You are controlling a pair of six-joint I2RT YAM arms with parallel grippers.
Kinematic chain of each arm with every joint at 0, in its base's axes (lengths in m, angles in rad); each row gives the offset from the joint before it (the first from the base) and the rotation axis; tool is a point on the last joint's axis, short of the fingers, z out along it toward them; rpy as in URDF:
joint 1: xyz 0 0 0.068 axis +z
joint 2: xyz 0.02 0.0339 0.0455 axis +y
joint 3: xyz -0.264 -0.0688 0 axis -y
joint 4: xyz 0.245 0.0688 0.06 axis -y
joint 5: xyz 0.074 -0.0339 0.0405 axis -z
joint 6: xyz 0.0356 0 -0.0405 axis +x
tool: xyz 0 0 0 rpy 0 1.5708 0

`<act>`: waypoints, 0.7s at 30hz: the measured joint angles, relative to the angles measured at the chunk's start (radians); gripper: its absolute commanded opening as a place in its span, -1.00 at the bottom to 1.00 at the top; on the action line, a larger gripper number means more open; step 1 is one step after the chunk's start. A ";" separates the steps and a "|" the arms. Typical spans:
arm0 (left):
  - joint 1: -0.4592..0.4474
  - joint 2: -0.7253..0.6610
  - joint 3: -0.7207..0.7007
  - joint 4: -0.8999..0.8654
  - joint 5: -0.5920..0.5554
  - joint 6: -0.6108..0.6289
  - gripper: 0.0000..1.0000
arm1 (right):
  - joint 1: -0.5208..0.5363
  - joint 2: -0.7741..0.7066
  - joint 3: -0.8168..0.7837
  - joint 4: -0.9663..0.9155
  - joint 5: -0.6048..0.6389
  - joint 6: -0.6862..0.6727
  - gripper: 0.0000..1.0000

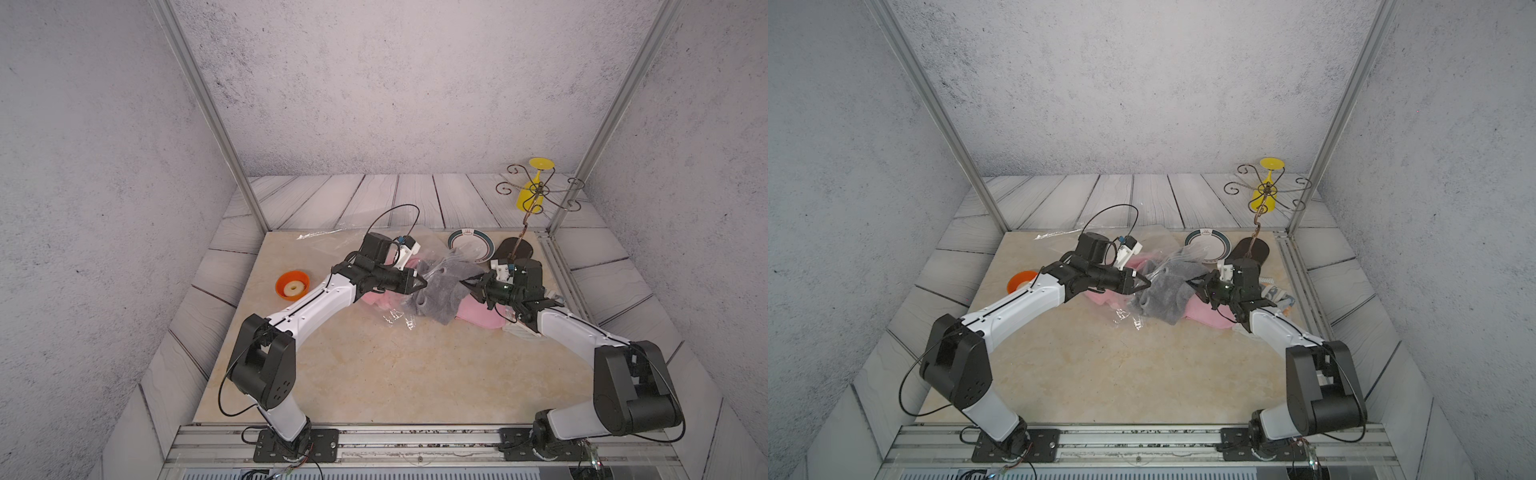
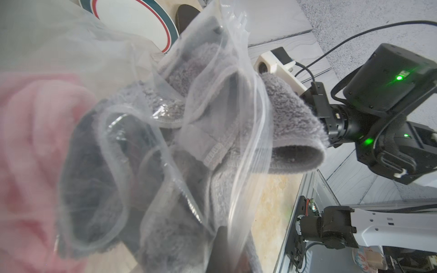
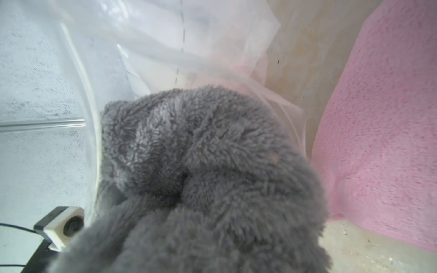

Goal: Place the folded towel into the vacuum bag
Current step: Place the towel in the vacuum bag.

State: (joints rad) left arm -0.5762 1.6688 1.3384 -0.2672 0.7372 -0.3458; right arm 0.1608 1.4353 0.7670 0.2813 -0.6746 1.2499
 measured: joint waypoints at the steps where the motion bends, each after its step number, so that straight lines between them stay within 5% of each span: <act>1: 0.000 0.000 0.006 -0.008 0.026 0.002 -1.00 | 0.000 -0.009 -0.006 0.004 0.025 0.003 -1.00; 11: 0.000 -0.038 0.099 -0.093 0.201 0.041 -1.00 | -0.015 -0.195 -0.009 0.009 0.224 -0.032 -1.00; 21: -0.003 0.029 0.092 -0.078 0.042 0.015 -1.00 | -0.026 -0.135 0.012 0.317 -0.008 0.066 -1.00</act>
State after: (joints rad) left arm -0.5797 1.6981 1.4303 -0.3450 0.7792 -0.3309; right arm 0.1352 1.2999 0.7788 0.5983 -0.6827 1.3155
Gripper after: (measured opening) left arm 0.048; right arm 0.166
